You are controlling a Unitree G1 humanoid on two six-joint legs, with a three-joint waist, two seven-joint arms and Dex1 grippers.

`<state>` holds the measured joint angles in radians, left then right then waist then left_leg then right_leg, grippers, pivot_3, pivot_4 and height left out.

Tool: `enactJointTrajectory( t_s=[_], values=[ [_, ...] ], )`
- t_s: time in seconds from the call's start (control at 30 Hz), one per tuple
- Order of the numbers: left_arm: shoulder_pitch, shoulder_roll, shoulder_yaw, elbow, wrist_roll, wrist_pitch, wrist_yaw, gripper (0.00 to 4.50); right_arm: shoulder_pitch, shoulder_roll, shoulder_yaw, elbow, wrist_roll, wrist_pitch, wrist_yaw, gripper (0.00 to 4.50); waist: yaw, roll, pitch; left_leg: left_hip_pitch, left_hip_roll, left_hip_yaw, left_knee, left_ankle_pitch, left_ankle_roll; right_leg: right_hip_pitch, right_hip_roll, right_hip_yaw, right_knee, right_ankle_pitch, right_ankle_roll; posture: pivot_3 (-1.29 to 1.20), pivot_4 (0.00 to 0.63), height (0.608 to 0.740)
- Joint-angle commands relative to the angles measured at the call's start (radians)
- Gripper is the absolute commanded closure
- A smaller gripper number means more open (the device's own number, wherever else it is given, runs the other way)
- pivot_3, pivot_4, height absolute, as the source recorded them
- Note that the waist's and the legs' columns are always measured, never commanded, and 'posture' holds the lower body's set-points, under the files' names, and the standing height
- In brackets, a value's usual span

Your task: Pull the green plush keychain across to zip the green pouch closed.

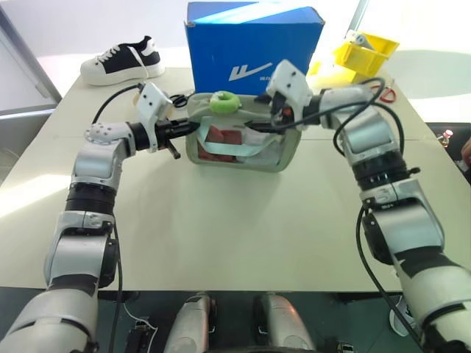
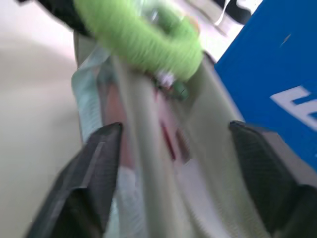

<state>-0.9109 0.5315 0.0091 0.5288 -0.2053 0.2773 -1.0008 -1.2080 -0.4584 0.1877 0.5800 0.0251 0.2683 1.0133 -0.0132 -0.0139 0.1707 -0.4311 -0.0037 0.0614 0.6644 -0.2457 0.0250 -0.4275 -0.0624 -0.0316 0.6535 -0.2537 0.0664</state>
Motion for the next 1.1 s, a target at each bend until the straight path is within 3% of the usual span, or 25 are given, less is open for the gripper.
enactJointTrajectory(
  t_s=[0.03,0.23,0.53,0.63,0.8,1.1],
  values=[
    [-0.012,0.009,0.007,-0.047,-0.010,-0.002,-0.005,4.50,-0.065,0.015,-0.042,-0.015,0.041,-0.045,0.024,1.00,-0.001,0.000,0.000,0.000,0.000,0.000,0.000,0.000,0.000,0.000,0.000,0.000,0.000,0.000,0.000,0.00,0.150,0.740],
    [-0.015,0.012,0.005,-0.052,-0.009,0.004,-0.009,4.50,-0.033,0.065,0.004,-0.119,0.067,-0.024,0.101,1.00,-0.001,0.000,0.000,0.000,0.000,0.000,-0.001,0.000,0.000,0.000,0.000,0.000,0.000,0.000,0.000,0.00,0.150,0.740],
    [-0.016,0.009,0.004,-0.059,-0.008,0.007,-0.004,4.50,-0.095,0.154,0.017,0.092,-0.018,-0.132,-0.037,1.00,-0.002,0.000,0.000,0.000,0.000,0.000,-0.001,0.000,-0.001,-0.001,-0.002,0.000,-0.001,0.000,0.000,0.00,0.150,0.740],
    [-0.015,0.011,0.004,-0.059,-0.007,0.003,-0.006,4.50,-0.093,0.150,0.023,0.122,-0.031,-0.148,-0.028,1.81,-0.003,0.000,0.000,0.000,0.000,0.000,-0.002,0.000,-0.001,-0.001,-0.002,0.000,-0.002,0.000,0.000,0.00,0.150,0.740],
    [-0.011,0.012,0.003,-0.059,-0.009,0.002,-0.013,4.50,-0.090,0.135,0.005,0.130,-0.030,-0.136,-0.035,4.45,-0.006,0.000,0.000,0.000,0.000,0.000,-0.002,0.000,-0.001,-0.001,-0.002,0.000,-0.002,0.000,0.000,0.00,0.150,0.740],
    [-0.008,0.011,0.000,-0.062,-0.012,0.002,-0.020,4.50,-0.005,-0.030,-0.123,-0.020,-0.010,0.013,-0.195,4.45,-0.001,0.000,0.000,-0.001,-0.001,0.000,-0.003,-0.001,-0.001,-0.001,-0.003,0.000,-0.004,0.000,-0.001,0.00,0.150,0.740]
  ],
)
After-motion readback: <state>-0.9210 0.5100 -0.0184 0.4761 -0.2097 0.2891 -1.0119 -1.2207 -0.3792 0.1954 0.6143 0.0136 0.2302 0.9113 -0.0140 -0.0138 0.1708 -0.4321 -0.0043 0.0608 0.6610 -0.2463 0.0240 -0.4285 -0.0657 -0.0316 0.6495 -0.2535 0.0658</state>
